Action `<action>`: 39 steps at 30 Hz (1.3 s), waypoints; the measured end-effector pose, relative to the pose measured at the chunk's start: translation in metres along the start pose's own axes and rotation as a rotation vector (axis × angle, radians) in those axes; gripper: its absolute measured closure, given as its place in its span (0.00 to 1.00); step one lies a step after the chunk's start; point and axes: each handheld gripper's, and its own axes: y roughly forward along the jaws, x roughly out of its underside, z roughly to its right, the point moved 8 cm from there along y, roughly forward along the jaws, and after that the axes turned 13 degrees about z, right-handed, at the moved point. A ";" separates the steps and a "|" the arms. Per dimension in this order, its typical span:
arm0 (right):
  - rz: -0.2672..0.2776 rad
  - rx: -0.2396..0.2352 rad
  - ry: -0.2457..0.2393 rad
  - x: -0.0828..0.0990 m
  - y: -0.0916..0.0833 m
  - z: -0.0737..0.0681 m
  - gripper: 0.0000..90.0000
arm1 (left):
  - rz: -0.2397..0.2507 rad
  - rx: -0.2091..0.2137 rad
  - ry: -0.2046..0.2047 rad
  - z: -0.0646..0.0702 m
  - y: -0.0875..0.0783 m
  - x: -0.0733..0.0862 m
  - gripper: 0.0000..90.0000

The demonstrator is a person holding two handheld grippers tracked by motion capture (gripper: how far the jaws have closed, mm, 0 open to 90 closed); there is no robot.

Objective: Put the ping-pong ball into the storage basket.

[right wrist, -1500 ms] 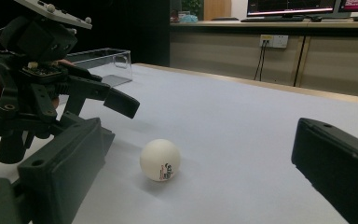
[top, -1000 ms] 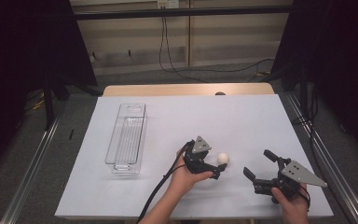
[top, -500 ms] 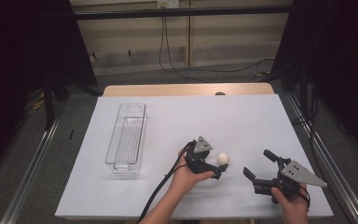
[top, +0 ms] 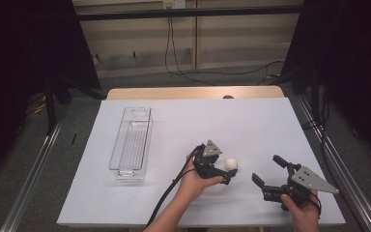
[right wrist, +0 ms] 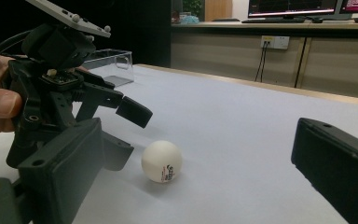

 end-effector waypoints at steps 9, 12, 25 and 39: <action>-0.002 -0.002 0.004 0.000 0.000 0.000 0.03 | -0.031 -0.003 0.009 0.000 0.004 0.000 0.04; -0.001 -0.002 0.003 0.000 0.000 0.000 0.03 | -0.027 -0.007 0.007 -0.001 0.005 -0.001 0.05; -0.001 -0.005 -0.001 0.000 -0.001 0.000 0.03 | -0.047 0.016 0.025 0.000 0.009 0.000 0.12; 0.000 -0.004 0.001 0.000 -0.001 0.000 0.03 | -0.059 0.039 0.030 -0.001 0.013 0.004 0.22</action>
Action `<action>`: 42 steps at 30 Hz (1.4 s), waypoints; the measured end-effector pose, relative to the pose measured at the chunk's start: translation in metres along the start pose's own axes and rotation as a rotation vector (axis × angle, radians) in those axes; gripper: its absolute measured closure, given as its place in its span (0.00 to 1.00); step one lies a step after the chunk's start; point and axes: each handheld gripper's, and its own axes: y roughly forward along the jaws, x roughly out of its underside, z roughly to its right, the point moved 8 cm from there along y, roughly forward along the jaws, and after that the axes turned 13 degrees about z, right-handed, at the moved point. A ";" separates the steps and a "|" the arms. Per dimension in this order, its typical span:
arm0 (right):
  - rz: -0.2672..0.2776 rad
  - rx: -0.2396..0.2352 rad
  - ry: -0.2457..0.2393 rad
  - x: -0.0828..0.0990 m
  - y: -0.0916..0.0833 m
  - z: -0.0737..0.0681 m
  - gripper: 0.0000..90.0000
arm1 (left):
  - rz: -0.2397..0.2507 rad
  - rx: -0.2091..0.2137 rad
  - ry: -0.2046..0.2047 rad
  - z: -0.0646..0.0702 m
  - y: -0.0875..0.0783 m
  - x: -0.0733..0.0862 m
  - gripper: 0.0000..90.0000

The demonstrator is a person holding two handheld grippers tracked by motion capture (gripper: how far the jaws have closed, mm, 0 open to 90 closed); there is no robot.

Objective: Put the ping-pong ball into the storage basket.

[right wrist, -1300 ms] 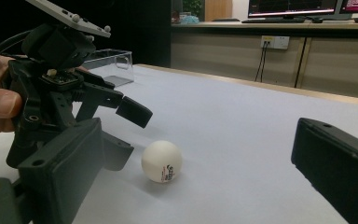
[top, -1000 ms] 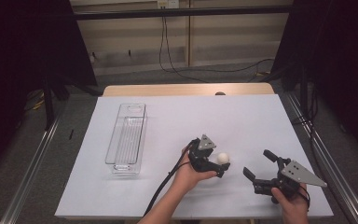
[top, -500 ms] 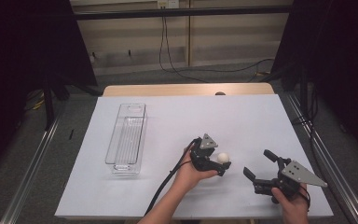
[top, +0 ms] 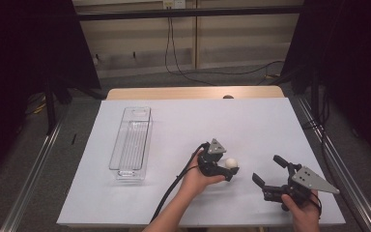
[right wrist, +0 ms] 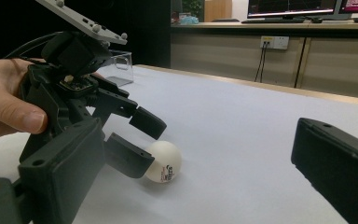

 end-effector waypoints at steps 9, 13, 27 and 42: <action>-0.002 0.000 0.002 0.000 0.000 0.000 0.03 | -0.009 0.008 0.000 0.000 0.004 0.003 0.27; -0.001 -0.001 0.001 0.000 -0.001 0.001 0.03 | -0.006 0.012 0.004 0.000 0.005 0.003 0.31; -0.003 -0.005 -0.002 0.000 -0.001 0.001 0.03 | -0.024 0.018 0.017 0.001 0.009 0.004 0.42; 0.006 0.000 0.001 -0.002 -0.001 0.001 0.03 | -0.072 0.015 0.052 0.002 0.015 0.005 0.56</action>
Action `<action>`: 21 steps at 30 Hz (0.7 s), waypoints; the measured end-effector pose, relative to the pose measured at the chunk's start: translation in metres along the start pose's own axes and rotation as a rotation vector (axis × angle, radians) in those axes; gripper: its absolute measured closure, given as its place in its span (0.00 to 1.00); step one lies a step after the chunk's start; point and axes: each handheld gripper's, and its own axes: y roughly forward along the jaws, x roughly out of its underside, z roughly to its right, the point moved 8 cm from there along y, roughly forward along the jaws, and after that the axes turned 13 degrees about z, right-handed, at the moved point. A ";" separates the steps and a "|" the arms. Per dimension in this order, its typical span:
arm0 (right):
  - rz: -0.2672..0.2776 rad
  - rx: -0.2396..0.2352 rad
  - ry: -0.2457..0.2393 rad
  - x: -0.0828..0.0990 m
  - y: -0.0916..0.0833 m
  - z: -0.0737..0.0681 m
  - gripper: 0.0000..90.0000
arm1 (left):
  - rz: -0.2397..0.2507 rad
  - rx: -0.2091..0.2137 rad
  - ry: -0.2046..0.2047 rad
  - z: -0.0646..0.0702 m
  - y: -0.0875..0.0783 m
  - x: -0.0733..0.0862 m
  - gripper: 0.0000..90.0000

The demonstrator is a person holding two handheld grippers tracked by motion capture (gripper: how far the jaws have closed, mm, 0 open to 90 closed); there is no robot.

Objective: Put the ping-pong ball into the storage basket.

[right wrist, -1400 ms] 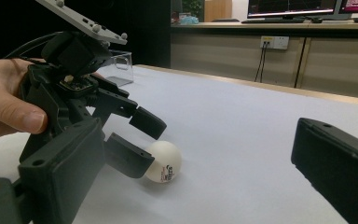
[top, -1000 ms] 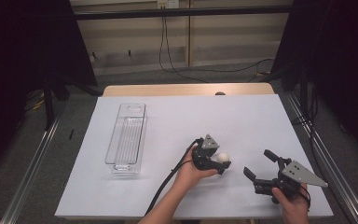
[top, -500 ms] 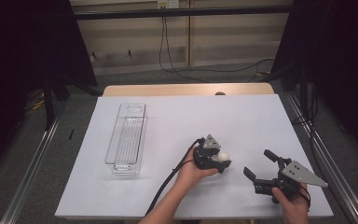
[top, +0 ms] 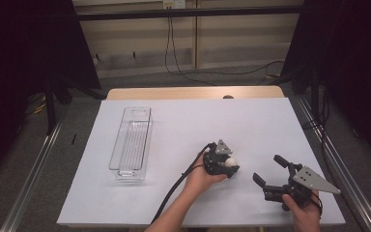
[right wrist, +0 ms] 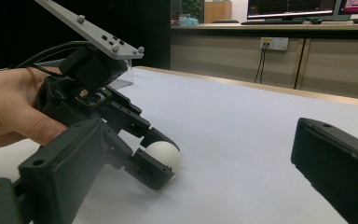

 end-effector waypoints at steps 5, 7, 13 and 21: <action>0.000 0.002 -0.001 0.000 0.000 0.000 0.03 | -0.001 -0.007 -0.021 -0.001 -0.001 0.000 0.57; 0.000 0.000 -0.001 0.000 0.000 0.000 0.03 | -0.021 -0.008 -0.012 -0.003 -0.003 0.001 0.57; -0.001 -0.002 0.003 0.000 0.000 -0.001 0.03 | 0.009 0.002 -0.032 -0.001 -0.004 -0.002 0.57; -0.003 -0.004 -0.002 0.000 0.000 -0.001 0.03 | -0.004 0.011 -0.051 -0.001 -0.010 -0.004 0.57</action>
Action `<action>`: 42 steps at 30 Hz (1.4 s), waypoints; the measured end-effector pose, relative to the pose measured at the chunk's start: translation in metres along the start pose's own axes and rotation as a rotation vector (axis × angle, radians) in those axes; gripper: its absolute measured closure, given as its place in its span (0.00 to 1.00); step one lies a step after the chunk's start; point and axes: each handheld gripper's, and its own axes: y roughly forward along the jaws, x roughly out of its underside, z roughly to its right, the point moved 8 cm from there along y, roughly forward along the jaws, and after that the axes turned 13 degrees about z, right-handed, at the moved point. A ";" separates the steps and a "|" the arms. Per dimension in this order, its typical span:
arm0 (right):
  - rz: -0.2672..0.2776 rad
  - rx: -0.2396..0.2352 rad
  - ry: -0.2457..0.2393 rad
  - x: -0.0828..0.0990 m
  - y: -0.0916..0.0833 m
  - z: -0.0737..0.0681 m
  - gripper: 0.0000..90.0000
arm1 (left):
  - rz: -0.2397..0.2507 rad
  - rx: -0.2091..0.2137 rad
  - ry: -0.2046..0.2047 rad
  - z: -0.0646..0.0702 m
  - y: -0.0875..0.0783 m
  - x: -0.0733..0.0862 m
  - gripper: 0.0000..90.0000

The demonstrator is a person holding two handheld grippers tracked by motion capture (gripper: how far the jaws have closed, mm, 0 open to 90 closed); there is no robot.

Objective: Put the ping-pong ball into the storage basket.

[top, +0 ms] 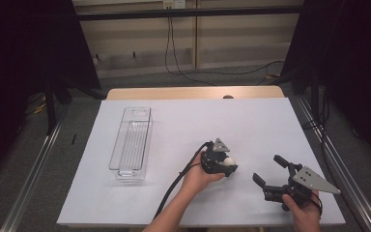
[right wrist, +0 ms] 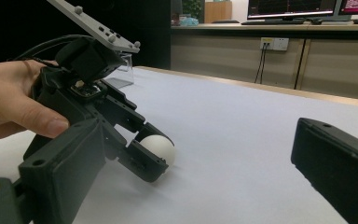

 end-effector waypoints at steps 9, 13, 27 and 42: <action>0.001 0.004 0.003 0.000 0.000 0.000 0.03 | 0.012 0.008 -0.015 0.000 -0.006 -0.003 0.57; 0.001 -0.005 -0.006 0.000 0.000 0.000 0.03 | 0.010 0.017 -0.016 0.001 -0.008 -0.003 0.57; 0.002 0.002 0.002 0.000 0.000 0.000 0.03 | 0.008 0.020 -0.032 -0.001 -0.019 -0.006 0.57; 0.002 -0.002 -0.004 0.000 0.001 -0.001 0.03 | 0.001 0.016 -0.042 -0.003 -0.028 -0.005 0.57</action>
